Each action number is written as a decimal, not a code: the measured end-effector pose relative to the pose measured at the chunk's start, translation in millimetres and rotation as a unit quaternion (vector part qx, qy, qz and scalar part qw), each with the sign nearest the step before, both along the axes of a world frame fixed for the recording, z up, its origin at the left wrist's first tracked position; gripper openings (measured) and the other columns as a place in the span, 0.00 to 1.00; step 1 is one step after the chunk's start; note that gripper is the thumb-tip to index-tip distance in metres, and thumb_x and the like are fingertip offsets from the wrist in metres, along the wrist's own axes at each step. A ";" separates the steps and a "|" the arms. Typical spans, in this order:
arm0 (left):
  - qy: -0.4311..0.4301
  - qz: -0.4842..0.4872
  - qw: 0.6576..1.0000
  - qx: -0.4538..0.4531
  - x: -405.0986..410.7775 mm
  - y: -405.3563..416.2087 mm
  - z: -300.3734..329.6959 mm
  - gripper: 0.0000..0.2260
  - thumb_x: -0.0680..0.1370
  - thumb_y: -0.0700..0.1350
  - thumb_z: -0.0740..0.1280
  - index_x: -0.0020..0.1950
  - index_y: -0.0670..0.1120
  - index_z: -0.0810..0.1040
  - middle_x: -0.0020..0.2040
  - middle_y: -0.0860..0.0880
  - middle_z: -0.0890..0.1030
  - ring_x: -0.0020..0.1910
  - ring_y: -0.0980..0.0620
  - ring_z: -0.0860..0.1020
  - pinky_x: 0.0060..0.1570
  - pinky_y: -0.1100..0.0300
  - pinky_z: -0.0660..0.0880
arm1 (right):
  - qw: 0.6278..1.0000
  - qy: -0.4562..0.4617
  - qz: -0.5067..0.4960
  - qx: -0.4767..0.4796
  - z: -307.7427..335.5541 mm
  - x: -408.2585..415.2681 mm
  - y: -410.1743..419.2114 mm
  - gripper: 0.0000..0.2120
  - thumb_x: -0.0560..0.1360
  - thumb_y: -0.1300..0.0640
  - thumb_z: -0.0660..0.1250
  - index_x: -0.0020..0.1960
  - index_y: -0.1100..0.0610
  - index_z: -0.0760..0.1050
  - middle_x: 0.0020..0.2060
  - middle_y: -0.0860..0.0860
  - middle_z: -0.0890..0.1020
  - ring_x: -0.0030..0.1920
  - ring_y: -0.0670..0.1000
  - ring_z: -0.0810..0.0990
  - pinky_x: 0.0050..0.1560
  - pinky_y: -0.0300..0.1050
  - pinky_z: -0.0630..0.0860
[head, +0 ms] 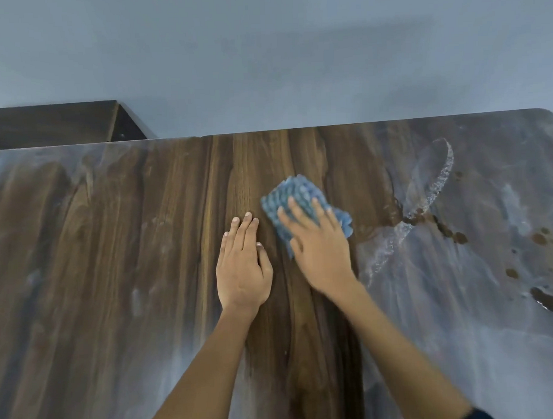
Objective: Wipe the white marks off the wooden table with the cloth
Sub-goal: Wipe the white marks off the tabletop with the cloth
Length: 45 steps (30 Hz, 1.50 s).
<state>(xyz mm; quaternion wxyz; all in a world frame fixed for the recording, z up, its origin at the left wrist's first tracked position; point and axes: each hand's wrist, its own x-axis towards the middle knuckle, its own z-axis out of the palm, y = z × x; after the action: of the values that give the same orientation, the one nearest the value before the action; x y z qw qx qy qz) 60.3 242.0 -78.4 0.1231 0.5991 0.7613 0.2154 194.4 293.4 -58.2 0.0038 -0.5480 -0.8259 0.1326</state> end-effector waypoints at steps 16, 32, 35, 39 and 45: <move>0.038 -0.023 0.999 -0.022 0.4 -5.3 -0.7 0.19 0.82 0.44 0.51 0.73 0.46 0.62 0.75 0.50 0.61 0.75 0.52 0.54 0.74 0.57 0.49 | 0.989 -0.040 -0.140 -0.031 11.8 40.2 8.9 0.26 0.81 0.55 0.51 0.77 0.48 0.48 0.77 0.49 0.50 0.76 0.61 0.47 0.75 0.58 0.48; 0.026 -0.047 0.997 -0.048 1.6 -105.5 -0.2 0.22 0.82 0.51 0.50 0.75 0.47 0.56 0.76 0.52 0.56 0.74 0.57 0.46 0.73 0.59 0.45 | 0.991 -0.046 -0.119 -0.032 10.3 99.2 -84.2 0.26 0.81 0.56 0.51 0.77 0.46 0.48 0.77 0.46 0.49 0.77 0.56 0.46 0.75 0.54 0.48; 0.026 -0.046 0.997 -0.055 4.5 -126.6 1.2 0.22 0.82 0.51 0.50 0.75 0.47 0.55 0.76 0.53 0.55 0.74 0.57 0.45 0.73 0.60 0.44 | 0.990 -0.043 -0.132 -0.038 19.4 68.2 -61.7 0.28 0.81 0.57 0.53 0.77 0.49 0.47 0.78 0.49 0.48 0.77 0.58 0.46 0.75 0.57 0.48; 0.022 -0.052 0.996 -0.062 5.9 -150.4 3.8 0.22 0.82 0.50 0.51 0.76 0.47 0.54 0.76 0.52 0.53 0.74 0.57 0.44 0.73 0.59 0.44 | 1.000 0.006 -0.004 -0.027 16.7 27.2 -122.8 0.28 0.80 0.59 0.53 0.77 0.48 0.49 0.77 0.48 0.49 0.77 0.58 0.44 0.75 0.56 0.44; 0.029 -0.064 0.995 -0.064 3.5 -199.6 0.5 0.22 0.82 0.50 0.51 0.76 0.47 0.53 0.76 0.53 0.52 0.74 0.57 0.44 0.72 0.60 0.44 | 0.997 0.013 0.060 -0.041 3.0 70.0 -231.2 0.30 0.79 0.56 0.56 0.76 0.42 0.48 0.76 0.40 0.46 0.77 0.52 0.41 0.72 0.50 0.32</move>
<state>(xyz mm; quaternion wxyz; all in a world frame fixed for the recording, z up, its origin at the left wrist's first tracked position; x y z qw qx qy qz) 63.8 42.4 -77.8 0.1530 0.6431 0.7371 0.1406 264.4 62.2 -55.2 -0.0163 -0.4950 -0.8512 0.1736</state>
